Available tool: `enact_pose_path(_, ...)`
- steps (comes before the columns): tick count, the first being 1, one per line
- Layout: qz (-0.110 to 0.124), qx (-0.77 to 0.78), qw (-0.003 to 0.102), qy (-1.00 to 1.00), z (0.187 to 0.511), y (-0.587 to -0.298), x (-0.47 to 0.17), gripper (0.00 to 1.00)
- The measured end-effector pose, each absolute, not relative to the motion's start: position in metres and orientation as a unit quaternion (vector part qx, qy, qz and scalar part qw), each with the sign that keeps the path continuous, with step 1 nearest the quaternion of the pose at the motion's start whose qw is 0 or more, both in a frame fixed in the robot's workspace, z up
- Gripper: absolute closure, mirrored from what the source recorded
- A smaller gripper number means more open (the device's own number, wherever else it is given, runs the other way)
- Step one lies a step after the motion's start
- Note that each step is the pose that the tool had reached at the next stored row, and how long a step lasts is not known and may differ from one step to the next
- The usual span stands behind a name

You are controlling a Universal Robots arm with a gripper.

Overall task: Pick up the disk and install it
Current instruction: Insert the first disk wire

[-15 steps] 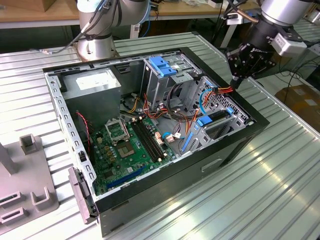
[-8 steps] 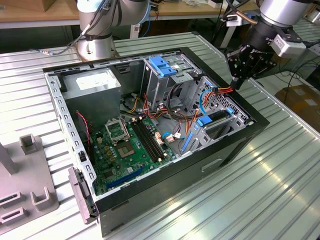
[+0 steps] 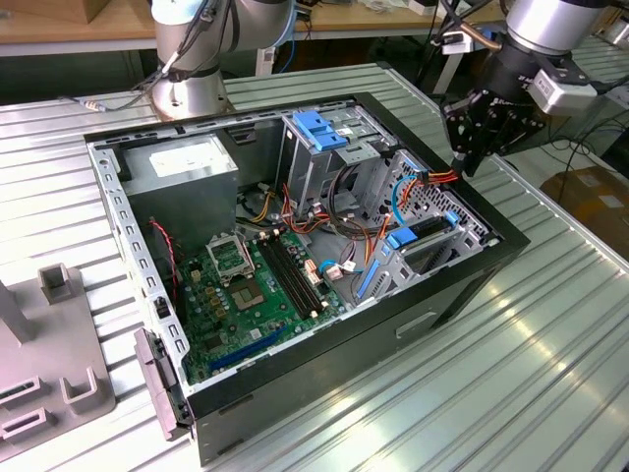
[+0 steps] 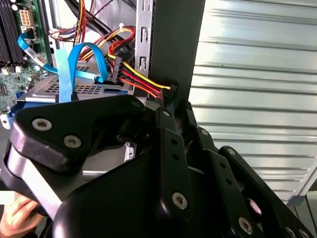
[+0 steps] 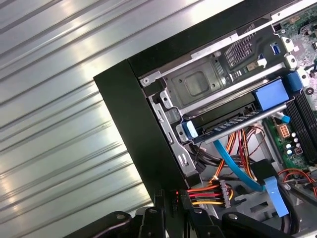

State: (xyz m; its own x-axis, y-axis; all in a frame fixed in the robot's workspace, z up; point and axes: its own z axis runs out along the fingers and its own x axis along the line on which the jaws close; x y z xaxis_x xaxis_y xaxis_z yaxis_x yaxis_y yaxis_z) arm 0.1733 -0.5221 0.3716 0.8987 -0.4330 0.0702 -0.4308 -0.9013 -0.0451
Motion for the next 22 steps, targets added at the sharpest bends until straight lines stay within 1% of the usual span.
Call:
enact_pose_path(2,-0.048,-0.974,0.016,0.222,0.3711,-0.5221,0.1677,0.75)
enact_pose_path(12,-0.062,-0.973,0.018,0.221,0.3687,-0.5217,0.1624,0.75)
enact_pose_path(17,-0.062,-0.978,0.019,0.197,0.3678,-0.5216,0.1622,0.75)
enact_pose_path(22,-0.066,-0.978,0.017,0.196,0.3663,-0.5198,0.1622,0.75)
